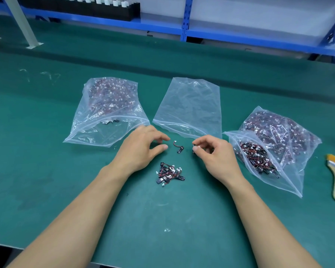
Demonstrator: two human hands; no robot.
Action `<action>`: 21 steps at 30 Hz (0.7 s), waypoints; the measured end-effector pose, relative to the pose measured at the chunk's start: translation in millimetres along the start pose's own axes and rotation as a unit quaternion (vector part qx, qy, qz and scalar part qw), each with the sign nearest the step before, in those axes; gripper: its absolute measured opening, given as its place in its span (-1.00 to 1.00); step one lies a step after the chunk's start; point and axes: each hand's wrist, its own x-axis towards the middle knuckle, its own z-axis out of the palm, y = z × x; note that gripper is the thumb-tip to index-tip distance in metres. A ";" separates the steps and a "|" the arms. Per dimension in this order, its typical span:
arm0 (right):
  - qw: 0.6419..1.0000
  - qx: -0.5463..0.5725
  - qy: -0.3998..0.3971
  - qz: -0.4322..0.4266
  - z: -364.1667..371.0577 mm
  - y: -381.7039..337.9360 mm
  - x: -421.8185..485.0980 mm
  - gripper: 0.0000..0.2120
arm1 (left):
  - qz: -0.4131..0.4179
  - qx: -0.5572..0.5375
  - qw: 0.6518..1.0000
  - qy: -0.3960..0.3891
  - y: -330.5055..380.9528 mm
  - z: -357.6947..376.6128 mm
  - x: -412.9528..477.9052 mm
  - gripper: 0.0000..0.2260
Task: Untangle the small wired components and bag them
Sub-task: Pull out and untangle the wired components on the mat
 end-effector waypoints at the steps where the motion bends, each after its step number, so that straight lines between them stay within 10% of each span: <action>1: 1.000 -0.030 0.004 -0.002 -0.7 1.6 1.2 -0.83 | 0.028 0.005 1.000 -0.008 4.1 2.1 1.3 -0.82; 13: 0.987 -0.123 0.031 -0.103 -5.4 -7.8 -4.1 -0.87 | 0.059 0.068 0.993 -0.074 15.3 10.2 6.1 -0.81; 21: 0.971 -0.092 -0.124 -0.185 12.0 -27.8 -21.8 -0.97 | 0.055 0.004 0.998 -0.015 9.0 -2.8 -2.6 -0.85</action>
